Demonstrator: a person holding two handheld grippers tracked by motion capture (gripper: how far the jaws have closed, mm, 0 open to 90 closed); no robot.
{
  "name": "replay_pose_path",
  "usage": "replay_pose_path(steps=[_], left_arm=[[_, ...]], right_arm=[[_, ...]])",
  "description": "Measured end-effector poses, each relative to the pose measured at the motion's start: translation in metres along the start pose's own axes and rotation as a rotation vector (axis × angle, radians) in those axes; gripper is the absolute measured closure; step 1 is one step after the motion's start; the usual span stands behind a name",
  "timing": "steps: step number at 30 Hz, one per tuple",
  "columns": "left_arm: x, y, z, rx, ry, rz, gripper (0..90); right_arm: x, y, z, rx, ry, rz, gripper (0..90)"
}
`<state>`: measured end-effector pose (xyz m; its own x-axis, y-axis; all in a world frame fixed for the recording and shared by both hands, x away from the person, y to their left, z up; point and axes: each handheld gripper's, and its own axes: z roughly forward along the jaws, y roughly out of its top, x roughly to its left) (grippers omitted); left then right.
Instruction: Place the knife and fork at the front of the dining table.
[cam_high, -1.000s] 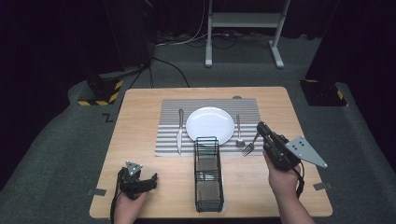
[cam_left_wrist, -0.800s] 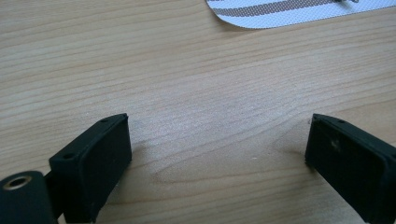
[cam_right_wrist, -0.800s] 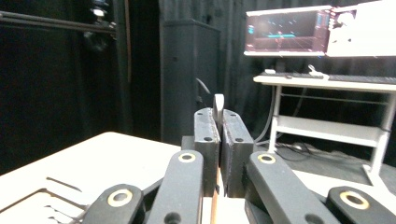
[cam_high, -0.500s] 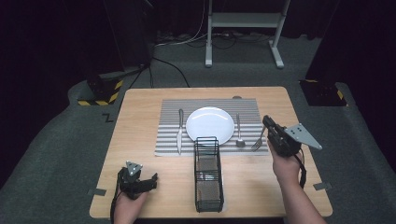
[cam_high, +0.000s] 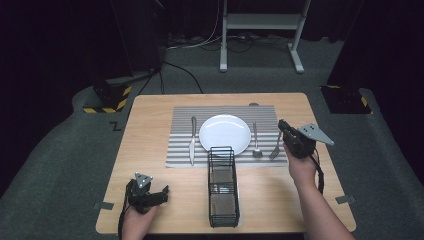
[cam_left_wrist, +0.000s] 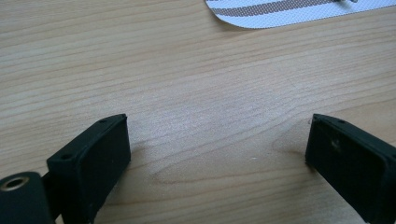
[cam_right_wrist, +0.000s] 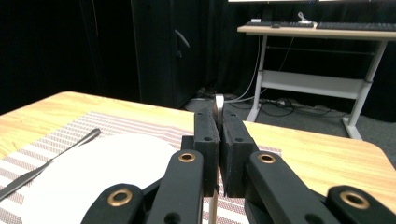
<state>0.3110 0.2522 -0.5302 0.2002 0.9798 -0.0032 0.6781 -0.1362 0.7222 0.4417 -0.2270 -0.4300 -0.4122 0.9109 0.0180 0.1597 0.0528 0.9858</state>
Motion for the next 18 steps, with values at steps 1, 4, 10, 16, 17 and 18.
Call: replay_pose_path(steps=[1,4,10,16,17,18], left_arm=[[0.000,0.000,0.000,0.000,0.000,0.000,6.6],[0.000,0.000,0.000,0.000,0.000,0.000,6.5],[0.000,0.000,0.000,0.000,-0.001,0.001,6.5],[-0.001,0.000,0.000,0.000,0.005,0.005,6.4],[-0.001,0.000,0.000,0.000,0.000,0.009,6.3],[-0.001,0.001,0.001,0.002,-0.003,0.011,5.9]], right_arm=[[0.000,0.000,0.002,0.003,0.000,0.000,86.6],[-0.001,0.001,0.008,0.008,0.005,0.008,86.6],[-0.004,0.002,0.028,0.023,-0.001,0.033,86.5],[-0.010,0.002,0.051,0.048,-0.010,0.057,86.3],[-0.011,0.002,0.055,0.052,-0.012,0.058,86.2],[-0.013,0.001,0.060,0.060,-0.013,0.065,86.2]])
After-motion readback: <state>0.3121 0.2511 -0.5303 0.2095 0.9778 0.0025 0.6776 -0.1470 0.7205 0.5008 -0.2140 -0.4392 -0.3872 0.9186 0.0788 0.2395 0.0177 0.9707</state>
